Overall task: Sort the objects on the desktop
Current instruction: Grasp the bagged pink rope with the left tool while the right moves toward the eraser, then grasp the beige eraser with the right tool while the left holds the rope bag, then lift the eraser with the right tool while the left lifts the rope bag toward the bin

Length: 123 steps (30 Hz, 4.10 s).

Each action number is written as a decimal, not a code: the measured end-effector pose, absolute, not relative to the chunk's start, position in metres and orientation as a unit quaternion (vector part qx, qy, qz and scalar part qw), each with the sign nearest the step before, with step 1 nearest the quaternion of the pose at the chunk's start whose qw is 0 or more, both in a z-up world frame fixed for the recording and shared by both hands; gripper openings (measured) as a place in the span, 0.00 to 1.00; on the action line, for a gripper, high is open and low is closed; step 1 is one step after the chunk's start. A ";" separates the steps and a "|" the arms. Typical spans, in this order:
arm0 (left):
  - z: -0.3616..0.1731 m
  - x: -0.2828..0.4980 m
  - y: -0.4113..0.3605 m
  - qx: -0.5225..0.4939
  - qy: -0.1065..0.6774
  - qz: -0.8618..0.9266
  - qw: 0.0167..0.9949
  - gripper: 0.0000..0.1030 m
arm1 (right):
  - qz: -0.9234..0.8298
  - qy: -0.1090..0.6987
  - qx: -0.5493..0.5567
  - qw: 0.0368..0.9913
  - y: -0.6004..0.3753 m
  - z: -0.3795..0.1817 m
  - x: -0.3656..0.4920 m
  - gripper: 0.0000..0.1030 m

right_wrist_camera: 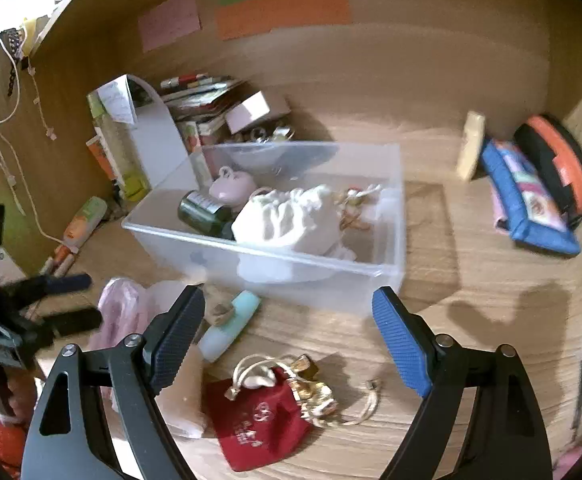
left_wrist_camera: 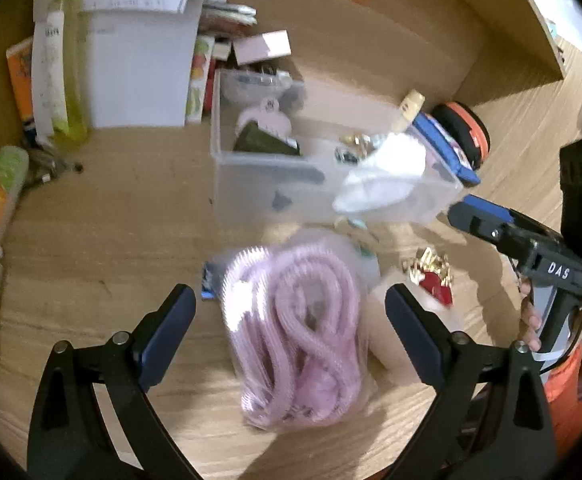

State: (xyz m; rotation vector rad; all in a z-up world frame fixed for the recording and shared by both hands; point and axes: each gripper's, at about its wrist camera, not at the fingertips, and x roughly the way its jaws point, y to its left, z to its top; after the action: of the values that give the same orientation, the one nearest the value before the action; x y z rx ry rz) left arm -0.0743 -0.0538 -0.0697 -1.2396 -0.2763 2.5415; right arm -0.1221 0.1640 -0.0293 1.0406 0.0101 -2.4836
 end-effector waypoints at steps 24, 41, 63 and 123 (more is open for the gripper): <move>-0.090 -0.074 -0.047 -0.442 -0.092 0.885 0.115 0.62 | -0.815 0.117 0.445 0.352 0.083 -0.070 -0.162 0.37; -0.074 -0.061 -0.086 -0.410 -0.107 0.903 0.075 0.60 | -0.793 0.115 0.466 0.376 0.089 -0.066 -0.136 0.28; -0.072 -0.045 -0.103 -0.392 -0.122 0.907 0.096 0.60 | -0.818 0.191 0.471 0.269 0.051 -0.087 -0.159 0.43; -0.050 -0.066 -0.085 -0.394 -0.029 0.919 0.009 0.56 | -0.875 0.022 0.373 0.307 0.155 -0.007 -0.132 0.36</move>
State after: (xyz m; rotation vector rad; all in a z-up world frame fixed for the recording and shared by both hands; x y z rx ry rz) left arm -0.0659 -0.0854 -0.0503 -1.2305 -0.0898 2.8704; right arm -0.1315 0.1549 -0.0068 0.9875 0.0589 -2.3148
